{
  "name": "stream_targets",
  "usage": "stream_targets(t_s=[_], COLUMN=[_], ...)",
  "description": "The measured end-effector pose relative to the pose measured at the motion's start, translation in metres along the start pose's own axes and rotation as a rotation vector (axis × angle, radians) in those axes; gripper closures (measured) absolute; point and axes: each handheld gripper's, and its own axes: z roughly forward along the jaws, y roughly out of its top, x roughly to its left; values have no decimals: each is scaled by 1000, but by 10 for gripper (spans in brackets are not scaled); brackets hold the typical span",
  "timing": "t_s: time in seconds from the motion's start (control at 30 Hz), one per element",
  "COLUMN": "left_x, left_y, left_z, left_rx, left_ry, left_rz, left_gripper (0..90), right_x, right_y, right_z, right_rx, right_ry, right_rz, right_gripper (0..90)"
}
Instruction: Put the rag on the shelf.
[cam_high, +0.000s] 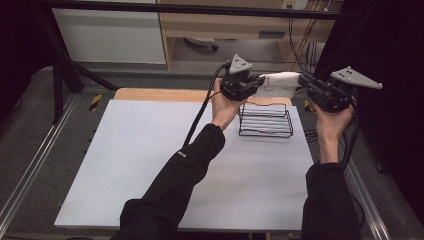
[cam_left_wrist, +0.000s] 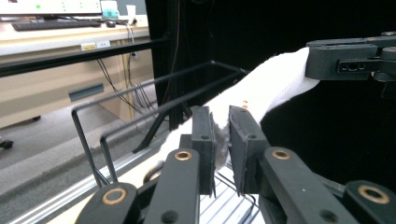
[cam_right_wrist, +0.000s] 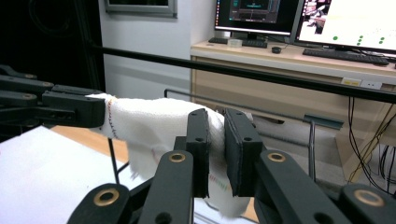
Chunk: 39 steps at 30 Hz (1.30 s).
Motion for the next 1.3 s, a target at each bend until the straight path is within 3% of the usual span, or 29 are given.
stream_targets(t_s=[0.3, 0.43, 0.6, 0.8, 1.0, 1.13, 1.3], left_x=[-5, -4, -1, 0, 0, -3, -5], left_y=[-9, -8, 2, 17, 28, 26, 13], left_z=[-6, -11, -20, -18, 2, 7, 8], left_rx=[49, 79, 65, 44, 92, 121, 164], left_ry=[-11, -36, -36, 0, 41, 15, -3], left_rz=[11, -12, -31, -58, -65, -59, -51], left_gripper=[760, 723, 685, 742, 802, 834, 859], right_x=[5, 4, 4, 3, 4, 3, 2], right_y=[-16, -23, -29, -34, -36, -37, -39], right_z=[-8, -7, -6, -6, -6, -5, -5], right_rx=[42, 51, 54, 57, 52, 55, 60], right_ry=[16, 19, 27, 30, 34, 38, 40], right_rz=[-6, -6, -2, -4, -3, -5, -6], right_gripper=[802, 802, 802, 802, 801, 800, 793])
